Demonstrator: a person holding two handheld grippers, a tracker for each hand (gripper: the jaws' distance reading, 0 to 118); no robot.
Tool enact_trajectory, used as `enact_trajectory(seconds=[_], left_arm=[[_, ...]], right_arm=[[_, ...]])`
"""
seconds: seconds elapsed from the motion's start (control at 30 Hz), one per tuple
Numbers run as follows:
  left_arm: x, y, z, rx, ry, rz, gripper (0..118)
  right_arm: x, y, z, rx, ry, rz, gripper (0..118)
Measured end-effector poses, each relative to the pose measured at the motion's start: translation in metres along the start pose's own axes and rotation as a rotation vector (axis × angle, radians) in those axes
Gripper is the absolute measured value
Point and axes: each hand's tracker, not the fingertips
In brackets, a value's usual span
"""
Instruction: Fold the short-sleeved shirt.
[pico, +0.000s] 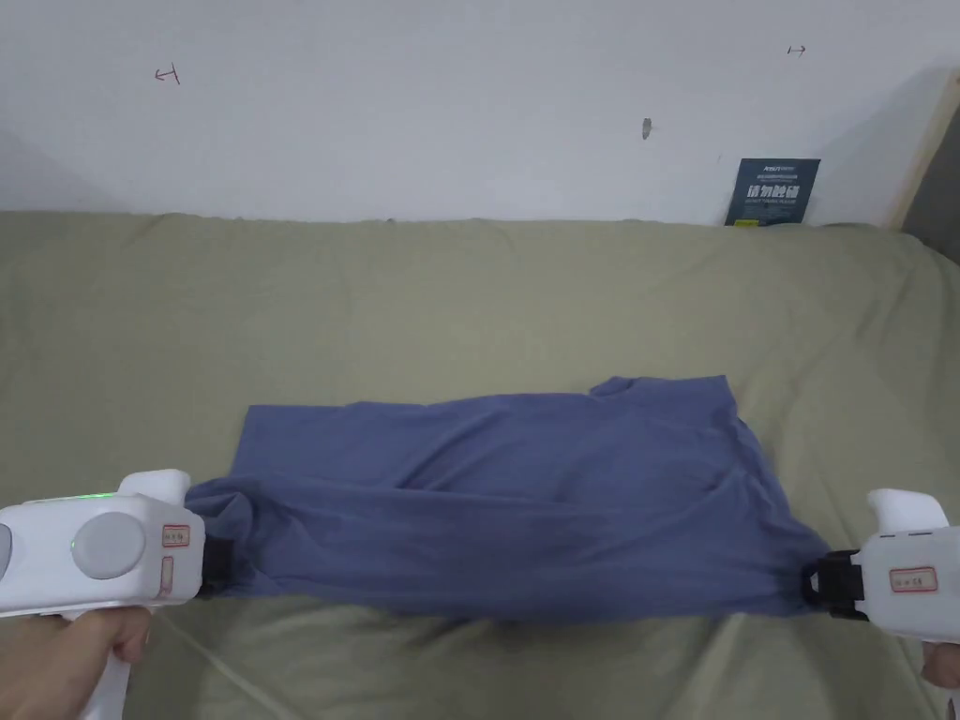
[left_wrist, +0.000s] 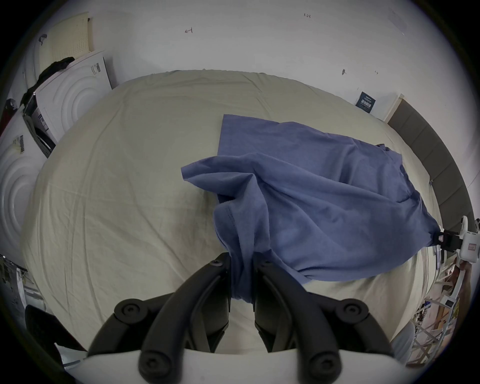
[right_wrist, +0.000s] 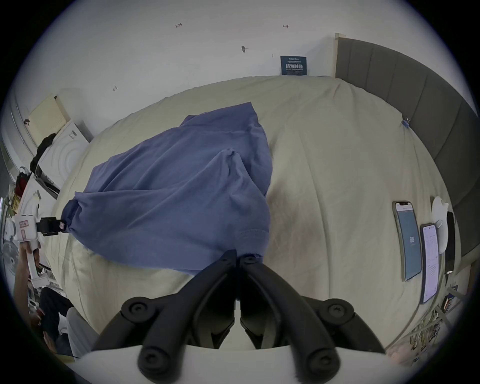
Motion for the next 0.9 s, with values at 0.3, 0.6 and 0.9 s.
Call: enact_trajectory(seconds=[0.3, 0.6, 0.9], left_arm=[[-0.016, -0.027, 0.031, -0.002, 0.010, 0.021, 13], [-0.036, -0.084, 0.057, -0.018, -0.007, 0.050, 13], [-0.048, -0.125, 0.080, -0.045, -0.007, 0.071, 13]], right_arm=[[-0.001, -0.024, 0.038, 0.009, 0.008, -0.009, 3], [0.000, -0.089, 0.085, 0.006, 0.048, -0.047, 3], [-0.003, -0.153, 0.112, -0.016, 0.072, -0.101, 3]])
